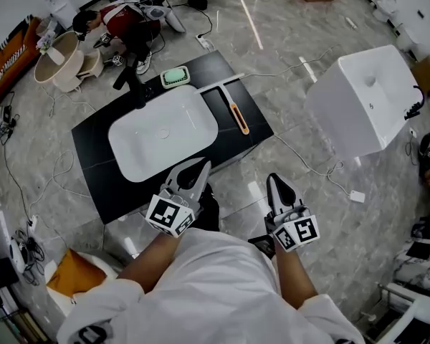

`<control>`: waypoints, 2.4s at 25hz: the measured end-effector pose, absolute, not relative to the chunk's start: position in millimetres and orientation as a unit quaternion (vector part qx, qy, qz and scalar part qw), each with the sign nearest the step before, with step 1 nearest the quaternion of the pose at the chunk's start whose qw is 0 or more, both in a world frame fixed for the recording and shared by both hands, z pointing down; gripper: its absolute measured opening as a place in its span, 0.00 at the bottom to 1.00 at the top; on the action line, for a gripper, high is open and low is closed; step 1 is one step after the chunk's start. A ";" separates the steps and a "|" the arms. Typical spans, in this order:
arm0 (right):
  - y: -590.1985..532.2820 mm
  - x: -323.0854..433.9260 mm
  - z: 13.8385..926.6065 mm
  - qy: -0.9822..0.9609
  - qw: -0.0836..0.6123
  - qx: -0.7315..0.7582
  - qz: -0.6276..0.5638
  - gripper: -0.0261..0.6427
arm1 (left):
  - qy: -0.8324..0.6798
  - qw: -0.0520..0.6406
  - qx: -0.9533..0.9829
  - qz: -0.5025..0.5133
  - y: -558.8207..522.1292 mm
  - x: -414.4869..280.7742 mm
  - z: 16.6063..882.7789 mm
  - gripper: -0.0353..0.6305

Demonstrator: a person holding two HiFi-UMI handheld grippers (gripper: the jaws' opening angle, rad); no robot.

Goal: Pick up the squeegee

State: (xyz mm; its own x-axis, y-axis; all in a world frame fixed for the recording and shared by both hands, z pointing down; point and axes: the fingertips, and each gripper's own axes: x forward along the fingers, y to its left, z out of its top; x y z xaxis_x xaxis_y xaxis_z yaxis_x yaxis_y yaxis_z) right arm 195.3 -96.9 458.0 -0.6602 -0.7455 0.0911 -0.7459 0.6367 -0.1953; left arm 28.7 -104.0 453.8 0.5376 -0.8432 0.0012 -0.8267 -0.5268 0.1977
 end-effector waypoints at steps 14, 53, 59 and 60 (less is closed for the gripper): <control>-233.2 119.1 461.2 -0.938 0.063 0.327 0.096 0.06 | -0.519 0.131 0.842 -0.064 -209.2 -15.9 473.7 0.08; -429.6 42.7 680.5 -0.867 0.368 0.218 0.255 0.26 | -0.686 0.231 0.688 -0.050 -292.8 -94.9 580.8 0.08; -432.0 44.3 694.3 -0.854 0.394 0.216 0.262 0.26 | -0.678 0.237 0.693 -0.058 -296.5 -83.8 582.7 0.08; -432.4 43.5 695.5 -0.853 0.396 0.215 0.263 0.26 | -0.677 0.238 0.694 -0.058 -296.7 -82.5 583.7 0.08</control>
State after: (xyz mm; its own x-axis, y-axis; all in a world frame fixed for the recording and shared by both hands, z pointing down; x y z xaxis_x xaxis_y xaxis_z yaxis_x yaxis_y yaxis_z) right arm 43.5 -432.4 695.5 -0.5939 -0.1587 0.7887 -0.5750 0.7694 -0.2781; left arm -82.5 -296.7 583.7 0.0777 -0.9673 0.2413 -0.9120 0.0288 0.4093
